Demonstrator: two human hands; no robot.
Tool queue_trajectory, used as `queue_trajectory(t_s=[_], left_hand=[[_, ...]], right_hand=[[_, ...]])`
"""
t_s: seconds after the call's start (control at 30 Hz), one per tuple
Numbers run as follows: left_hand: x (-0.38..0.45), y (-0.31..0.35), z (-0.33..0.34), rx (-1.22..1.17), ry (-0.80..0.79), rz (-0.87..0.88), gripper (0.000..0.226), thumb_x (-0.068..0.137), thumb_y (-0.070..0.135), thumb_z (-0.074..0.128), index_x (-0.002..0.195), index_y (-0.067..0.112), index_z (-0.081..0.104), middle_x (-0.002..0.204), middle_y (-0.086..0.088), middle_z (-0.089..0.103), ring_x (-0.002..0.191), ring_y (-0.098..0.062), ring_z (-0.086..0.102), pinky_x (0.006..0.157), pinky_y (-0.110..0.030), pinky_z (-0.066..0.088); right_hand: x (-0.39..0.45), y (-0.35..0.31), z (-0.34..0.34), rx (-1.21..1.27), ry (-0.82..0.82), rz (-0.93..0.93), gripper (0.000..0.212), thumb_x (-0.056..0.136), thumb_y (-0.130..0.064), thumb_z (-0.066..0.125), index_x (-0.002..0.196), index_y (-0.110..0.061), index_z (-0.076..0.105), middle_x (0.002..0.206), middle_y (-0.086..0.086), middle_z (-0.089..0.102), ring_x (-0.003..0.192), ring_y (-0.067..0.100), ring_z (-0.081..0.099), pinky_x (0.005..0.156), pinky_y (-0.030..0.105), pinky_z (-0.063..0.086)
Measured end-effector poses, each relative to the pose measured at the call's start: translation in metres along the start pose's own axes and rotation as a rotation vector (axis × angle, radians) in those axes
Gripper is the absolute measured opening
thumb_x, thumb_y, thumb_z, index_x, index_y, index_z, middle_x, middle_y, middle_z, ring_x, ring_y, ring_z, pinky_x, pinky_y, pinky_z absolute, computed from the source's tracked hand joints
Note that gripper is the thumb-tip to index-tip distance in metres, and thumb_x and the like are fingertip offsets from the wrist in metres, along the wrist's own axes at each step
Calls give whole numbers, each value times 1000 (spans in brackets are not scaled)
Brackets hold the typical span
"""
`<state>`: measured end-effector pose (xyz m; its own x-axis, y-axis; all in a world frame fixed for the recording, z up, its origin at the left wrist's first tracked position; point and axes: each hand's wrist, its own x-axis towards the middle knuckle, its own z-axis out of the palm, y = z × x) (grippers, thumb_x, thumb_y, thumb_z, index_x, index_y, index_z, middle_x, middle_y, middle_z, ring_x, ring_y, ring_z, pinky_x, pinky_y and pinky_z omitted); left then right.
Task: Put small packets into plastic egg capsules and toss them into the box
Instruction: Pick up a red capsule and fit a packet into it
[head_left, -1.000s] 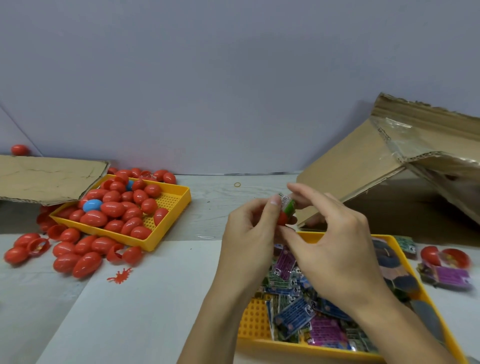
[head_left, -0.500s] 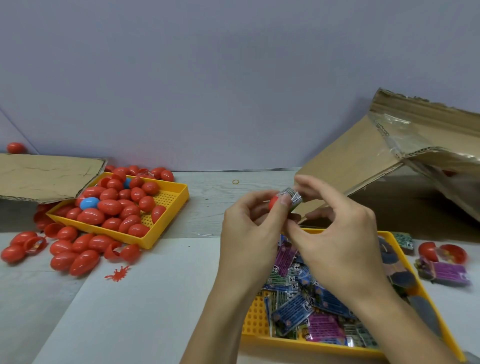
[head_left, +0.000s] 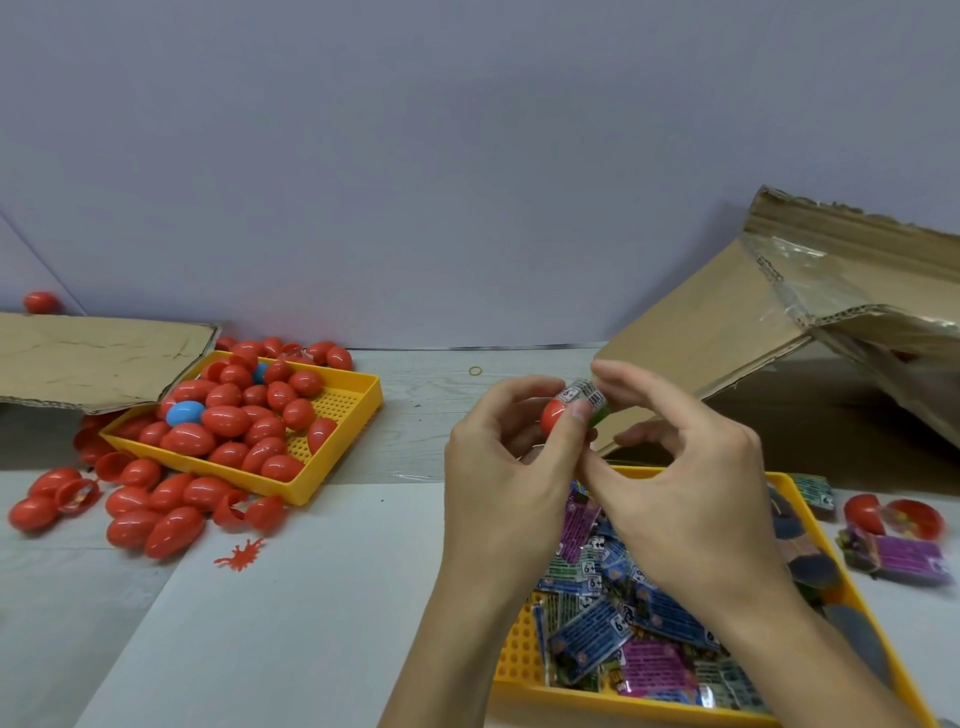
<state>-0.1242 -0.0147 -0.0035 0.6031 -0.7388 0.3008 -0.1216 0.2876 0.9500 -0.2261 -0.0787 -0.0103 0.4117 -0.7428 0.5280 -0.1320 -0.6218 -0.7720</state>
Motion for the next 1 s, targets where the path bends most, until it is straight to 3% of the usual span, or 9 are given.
queue_trajectory(t_s=[0.2, 0.47, 0.6, 0.77, 1.0], left_hand=[[-1, -1, 5, -2, 22, 28, 9, 91, 13, 66, 100, 13, 69, 93, 0, 76, 89, -13, 74, 79, -26, 59], [0, -4, 3, 36, 22, -17, 11, 97, 19, 58, 97, 15, 68, 91, -5, 76, 89, -18, 74, 83, -46, 59], [0, -3, 4, 1, 32, -52, 11, 97, 19, 57, 96, 16, 67, 91, -5, 77, 89, -16, 74, 83, -39, 60], [1, -3, 3, -58, 31, -95, 11, 96, 22, 60, 101, 16, 67, 92, -5, 76, 88, -20, 74, 82, -40, 60], [2, -7, 6, -127, 43, -79, 12, 94, 15, 62, 98, 9, 72, 91, -5, 77, 90, -18, 74, 81, -26, 59]], right_hand=[[1, 0, -1, -4, 50, -5, 56, 70, -40, 68, 124, -31, 61, 104, -22, 63, 80, 6, 64, 67, 31, 59], [0, -2, -1, -51, 12, -63, 56, 72, -30, 78, 125, -25, 61, 105, -11, 66, 86, 5, 64, 72, 31, 59], [1, -4, -2, -70, 29, -76, 58, 71, -45, 69, 124, -24, 62, 102, -11, 66, 88, 5, 63, 74, 28, 58], [2, -4, -3, -86, 27, -86, 55, 72, -42, 71, 124, -25, 63, 101, -12, 66, 89, 4, 62, 76, 23, 55], [1, -5, -3, -78, 53, -110, 52, 72, -34, 73, 122, -22, 64, 98, -9, 68, 89, 5, 64, 76, 19, 52]])
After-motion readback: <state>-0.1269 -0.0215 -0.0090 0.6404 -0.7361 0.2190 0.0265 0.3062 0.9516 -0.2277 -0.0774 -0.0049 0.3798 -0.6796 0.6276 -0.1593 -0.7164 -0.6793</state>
